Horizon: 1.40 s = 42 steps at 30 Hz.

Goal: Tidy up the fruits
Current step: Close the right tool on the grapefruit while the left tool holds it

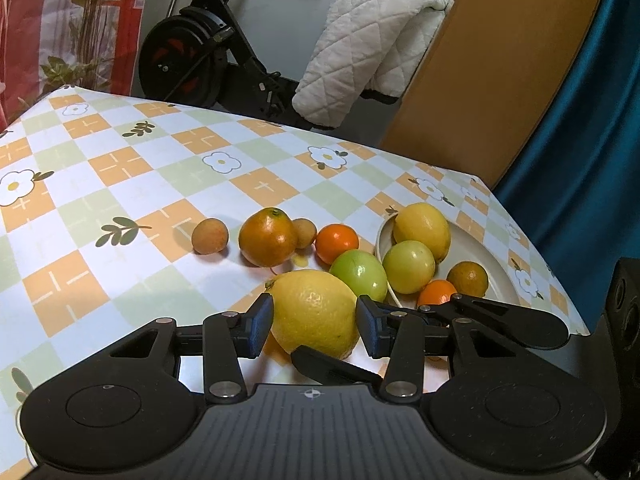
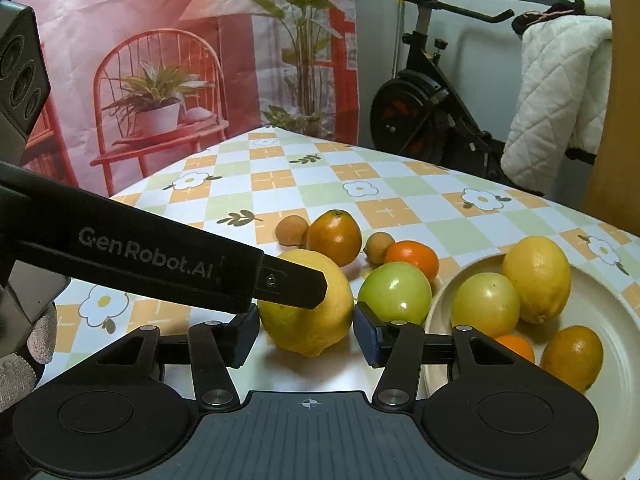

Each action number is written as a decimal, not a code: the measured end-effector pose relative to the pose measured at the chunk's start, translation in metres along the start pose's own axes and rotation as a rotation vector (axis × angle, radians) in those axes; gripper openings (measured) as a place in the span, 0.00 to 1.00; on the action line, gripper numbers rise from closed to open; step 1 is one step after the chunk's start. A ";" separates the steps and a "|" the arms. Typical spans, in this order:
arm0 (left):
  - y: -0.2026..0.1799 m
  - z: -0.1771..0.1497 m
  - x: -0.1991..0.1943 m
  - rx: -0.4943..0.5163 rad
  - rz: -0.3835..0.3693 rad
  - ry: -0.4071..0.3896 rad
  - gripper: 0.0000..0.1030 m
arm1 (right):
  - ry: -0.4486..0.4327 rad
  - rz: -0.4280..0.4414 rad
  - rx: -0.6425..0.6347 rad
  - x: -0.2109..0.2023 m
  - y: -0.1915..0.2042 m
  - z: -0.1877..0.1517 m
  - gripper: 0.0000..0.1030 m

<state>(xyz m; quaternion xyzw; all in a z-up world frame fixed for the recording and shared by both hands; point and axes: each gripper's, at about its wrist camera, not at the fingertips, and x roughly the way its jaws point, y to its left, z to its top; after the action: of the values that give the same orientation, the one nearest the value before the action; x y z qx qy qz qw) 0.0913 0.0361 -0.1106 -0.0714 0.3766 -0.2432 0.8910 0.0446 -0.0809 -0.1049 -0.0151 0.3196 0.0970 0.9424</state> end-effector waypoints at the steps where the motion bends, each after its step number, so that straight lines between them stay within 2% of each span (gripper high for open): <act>1: -0.001 0.000 0.000 0.002 0.000 0.002 0.46 | 0.001 0.000 0.004 -0.001 0.000 -0.001 0.46; 16: -0.015 -0.016 -0.009 0.010 -0.010 0.026 0.46 | 0.015 0.027 0.061 -0.028 -0.005 -0.017 0.46; 42: -0.014 -0.023 -0.009 0.000 -0.017 -0.009 0.52 | 0.006 0.019 0.070 -0.027 -0.006 -0.019 0.47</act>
<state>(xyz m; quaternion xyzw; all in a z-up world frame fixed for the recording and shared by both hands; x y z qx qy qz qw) 0.0642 0.0292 -0.1166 -0.0756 0.3721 -0.2504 0.8906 0.0132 -0.0934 -0.1035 0.0205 0.3260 0.0949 0.9404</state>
